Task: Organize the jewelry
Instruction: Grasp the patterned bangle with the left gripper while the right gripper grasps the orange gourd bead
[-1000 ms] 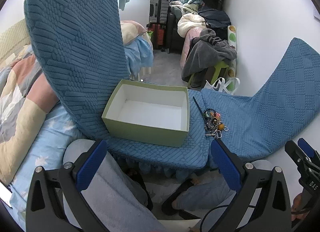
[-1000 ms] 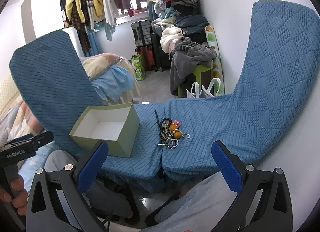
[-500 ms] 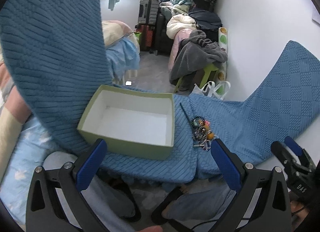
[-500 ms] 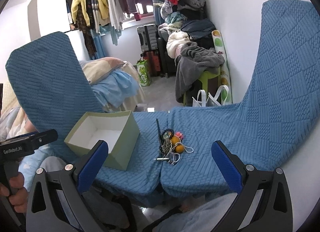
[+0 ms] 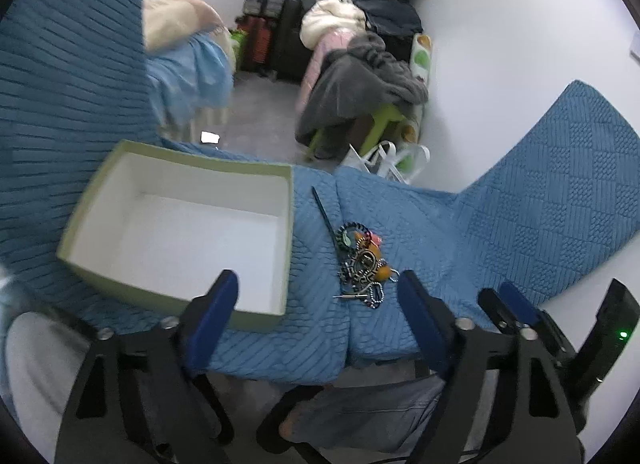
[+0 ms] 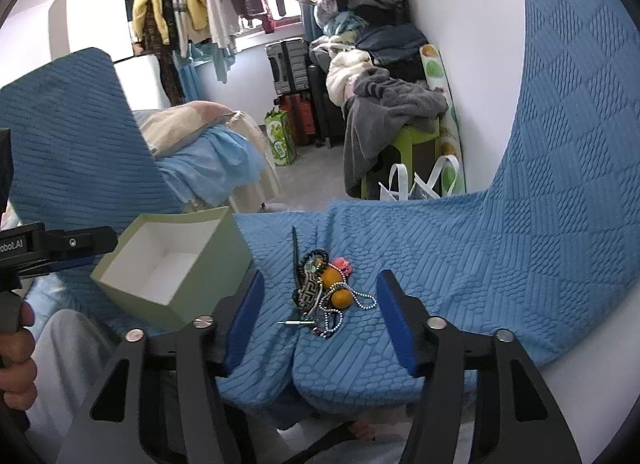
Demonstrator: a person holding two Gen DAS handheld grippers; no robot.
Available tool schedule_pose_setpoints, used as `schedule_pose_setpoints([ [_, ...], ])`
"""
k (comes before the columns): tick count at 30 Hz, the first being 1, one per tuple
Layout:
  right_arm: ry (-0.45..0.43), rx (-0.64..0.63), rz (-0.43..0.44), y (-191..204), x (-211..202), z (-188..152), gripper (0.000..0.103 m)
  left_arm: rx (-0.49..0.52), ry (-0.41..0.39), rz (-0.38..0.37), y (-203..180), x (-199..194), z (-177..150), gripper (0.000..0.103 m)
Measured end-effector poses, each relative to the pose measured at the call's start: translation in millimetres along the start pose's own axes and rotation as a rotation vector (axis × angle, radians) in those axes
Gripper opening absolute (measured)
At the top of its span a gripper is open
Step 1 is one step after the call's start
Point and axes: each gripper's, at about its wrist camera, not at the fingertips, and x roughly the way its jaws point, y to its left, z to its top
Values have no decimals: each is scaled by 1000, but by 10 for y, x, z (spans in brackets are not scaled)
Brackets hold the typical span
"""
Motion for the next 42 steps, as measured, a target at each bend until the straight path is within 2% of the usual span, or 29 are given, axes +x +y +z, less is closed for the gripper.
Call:
schedule_pose_setpoints([
  [3, 6, 15, -1, -97, 201, -38, 40, 7, 31, -40, -59, 207, 22, 65],
  [8, 44, 21, 2, -264, 572, -108, 28, 30, 86, -107, -165, 541, 24, 52],
  [13, 127, 63, 70, -405, 956, -223, 26, 20, 163, -196, -259, 895, -24, 32],
  [17, 190, 76, 107, -457, 1194, -283, 24, 11, 213, -243, -334, 1165, -47, 30],
  [19, 206, 78, 132, -454, 1265, -297, 23, -8, 243, -267, -343, 1334, -69, 22],
  [26, 246, 50, 160, -479, 1490, -348, 21, -81, 293, -314, -299, 1746, -76, 21],
  [35, 256, 27, 174, -489, 1677, -338, 22, -118, 313, -292, -200, 2014, -86, 21],
  [37, 262, 27, 180, -494, 1700, -341, 27, -118, 318, -291, -190, 2050, -97, 22],
  [38, 262, 23, 176, -489, 1719, -337, 35, -119, 317, -291, -178, 2079, -99, 22],
  [42, 268, 4, 192, -456, 1783, -336, 37, -117, 310, -303, -170, 2123, -97, 22],
])
